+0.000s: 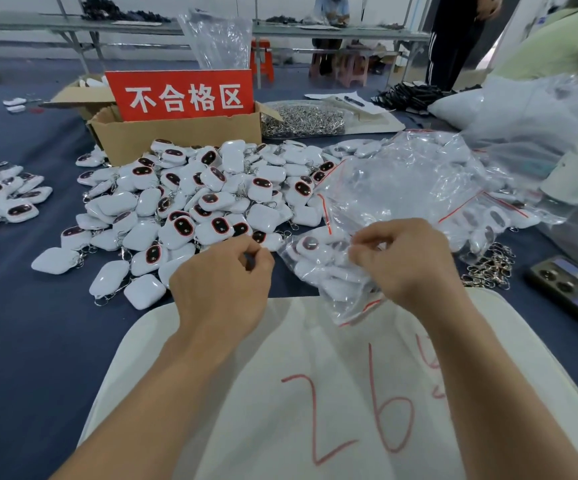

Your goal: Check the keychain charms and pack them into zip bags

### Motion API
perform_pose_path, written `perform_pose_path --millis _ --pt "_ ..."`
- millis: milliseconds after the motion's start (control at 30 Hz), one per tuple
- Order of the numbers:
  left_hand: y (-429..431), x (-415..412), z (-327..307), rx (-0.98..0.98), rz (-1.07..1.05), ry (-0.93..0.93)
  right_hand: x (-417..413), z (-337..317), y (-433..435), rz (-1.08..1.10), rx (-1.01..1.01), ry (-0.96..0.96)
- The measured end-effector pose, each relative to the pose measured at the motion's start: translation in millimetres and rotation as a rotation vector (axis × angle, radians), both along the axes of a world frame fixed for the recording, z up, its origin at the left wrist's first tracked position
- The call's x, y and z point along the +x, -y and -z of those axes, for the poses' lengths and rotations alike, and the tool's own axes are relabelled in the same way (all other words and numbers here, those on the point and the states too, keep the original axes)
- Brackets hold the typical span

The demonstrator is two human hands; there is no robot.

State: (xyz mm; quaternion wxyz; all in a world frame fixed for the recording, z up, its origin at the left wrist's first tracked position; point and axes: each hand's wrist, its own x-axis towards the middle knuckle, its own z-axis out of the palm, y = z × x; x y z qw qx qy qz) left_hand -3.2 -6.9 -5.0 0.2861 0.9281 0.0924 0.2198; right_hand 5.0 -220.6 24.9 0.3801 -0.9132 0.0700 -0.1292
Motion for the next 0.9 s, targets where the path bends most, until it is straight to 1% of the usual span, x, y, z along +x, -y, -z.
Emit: perform_pose_path --millis 100,200,233,300,367,400,467,533,600,633,700,733,767,800,833,900 --pt "-4 1 1 -0.021 -0.041 0.009 -1 1 -1 -0.091 -0.06 -0.153" --pt "-7 3 1 -0.019 -0.07 0.019 -2 -2 4 -0.121 -0.015 -0.202" --pt "-9 4 1 -0.013 -0.081 0.021 -3 -2 4 -0.116 -0.002 -0.191" --pt "-15 9 2 -0.039 -0.07 0.054 -3 0 2 -0.064 0.059 -0.107" --pt "-25 14 4 -0.088 -0.012 0.113 0 0 -4 0.023 0.163 -0.003" --pt "-30 16 5 -0.083 0.024 0.119 0 0 -6 0.058 0.186 0.043" --pt "-40 19 6 -0.008 0.095 0.056 0 0 -10 0.078 0.155 0.106" --pt "-44 20 8 0.047 0.144 -0.066 -1 -1 -15 0.01 0.128 0.124" --pt "-45 20 10 0.101 0.18 -0.14 -4 -1 -20 -0.123 0.074 0.04" --pt "-45 21 12 0.12 0.191 -0.156 -5 0 -22 -0.19 0.004 -0.03" --pt "-45 21 14 0.125 0.199 -0.15 -5 1 -24 -0.268 -0.142 -0.131" --pt "-45 21 15 0.11 0.194 -0.127 -4 2 -24 -0.266 -0.145 -0.139" --pt "-45 22 16 0.094 0.179 -0.098 -4 2 -23 -0.242 -0.09 -0.126" --pt "-45 22 17 0.087 0.166 -0.065 -3 2 -21 -0.203 0.007 -0.098" --pt "-45 23 18 0.1 0.161 -0.031 -3 2 -19 -0.155 0.104 -0.055" --pt "-46 23 18 0.138 0.165 0.022 -2 2 -16 -0.09 0.218 0.017"
